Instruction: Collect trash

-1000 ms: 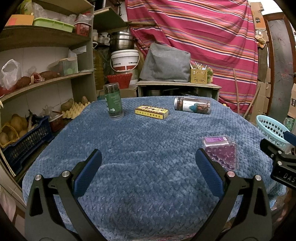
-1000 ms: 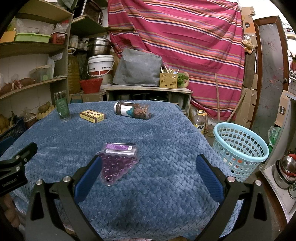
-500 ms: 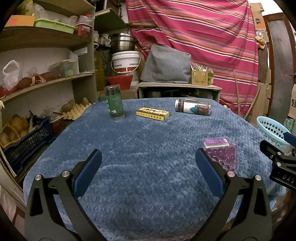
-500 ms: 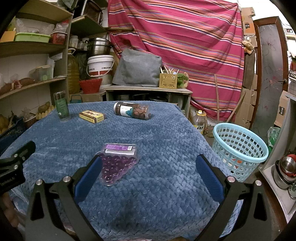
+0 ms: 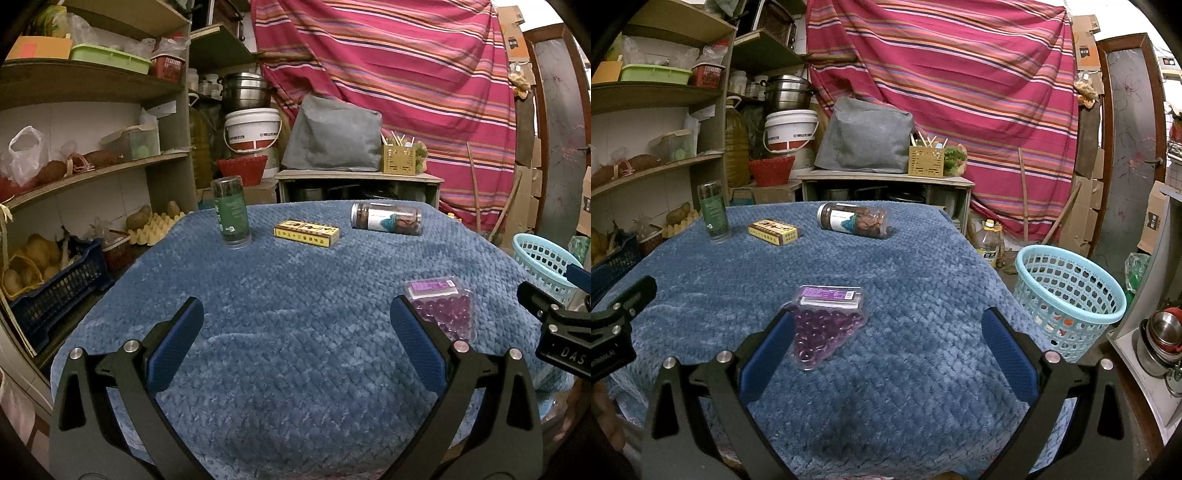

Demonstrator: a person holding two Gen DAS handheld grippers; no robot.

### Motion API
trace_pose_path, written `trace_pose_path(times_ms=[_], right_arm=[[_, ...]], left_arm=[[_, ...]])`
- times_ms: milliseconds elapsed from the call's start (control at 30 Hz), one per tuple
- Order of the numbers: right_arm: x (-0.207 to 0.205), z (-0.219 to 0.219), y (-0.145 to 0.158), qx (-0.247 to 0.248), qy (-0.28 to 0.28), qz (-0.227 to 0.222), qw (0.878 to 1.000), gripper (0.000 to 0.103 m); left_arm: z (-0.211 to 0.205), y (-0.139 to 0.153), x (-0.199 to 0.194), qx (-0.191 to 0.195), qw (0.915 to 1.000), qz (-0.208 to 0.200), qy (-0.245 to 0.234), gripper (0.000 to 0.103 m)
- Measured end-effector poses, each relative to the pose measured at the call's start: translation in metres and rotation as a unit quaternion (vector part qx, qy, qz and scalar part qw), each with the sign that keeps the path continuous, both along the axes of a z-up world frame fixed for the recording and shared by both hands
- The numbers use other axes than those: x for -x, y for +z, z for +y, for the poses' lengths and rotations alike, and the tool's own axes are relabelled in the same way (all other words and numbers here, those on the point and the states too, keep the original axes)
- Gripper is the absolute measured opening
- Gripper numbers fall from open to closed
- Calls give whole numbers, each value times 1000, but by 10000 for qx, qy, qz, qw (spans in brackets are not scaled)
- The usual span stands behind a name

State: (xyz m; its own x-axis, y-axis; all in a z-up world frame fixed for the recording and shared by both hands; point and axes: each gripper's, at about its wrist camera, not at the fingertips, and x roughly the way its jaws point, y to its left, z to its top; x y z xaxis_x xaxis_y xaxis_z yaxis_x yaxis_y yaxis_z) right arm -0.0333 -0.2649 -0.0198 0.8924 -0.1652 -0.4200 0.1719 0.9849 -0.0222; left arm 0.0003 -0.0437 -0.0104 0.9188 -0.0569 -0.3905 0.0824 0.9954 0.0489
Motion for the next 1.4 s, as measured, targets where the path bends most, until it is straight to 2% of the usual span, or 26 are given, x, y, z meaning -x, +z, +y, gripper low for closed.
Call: trace_pose_path(times_ms=[1400], right_arm=[[-10, -24, 6, 117, -186, -125, 9997, 99]], left_arm=[[10, 1, -2, 49, 9999, -28, 91, 98]])
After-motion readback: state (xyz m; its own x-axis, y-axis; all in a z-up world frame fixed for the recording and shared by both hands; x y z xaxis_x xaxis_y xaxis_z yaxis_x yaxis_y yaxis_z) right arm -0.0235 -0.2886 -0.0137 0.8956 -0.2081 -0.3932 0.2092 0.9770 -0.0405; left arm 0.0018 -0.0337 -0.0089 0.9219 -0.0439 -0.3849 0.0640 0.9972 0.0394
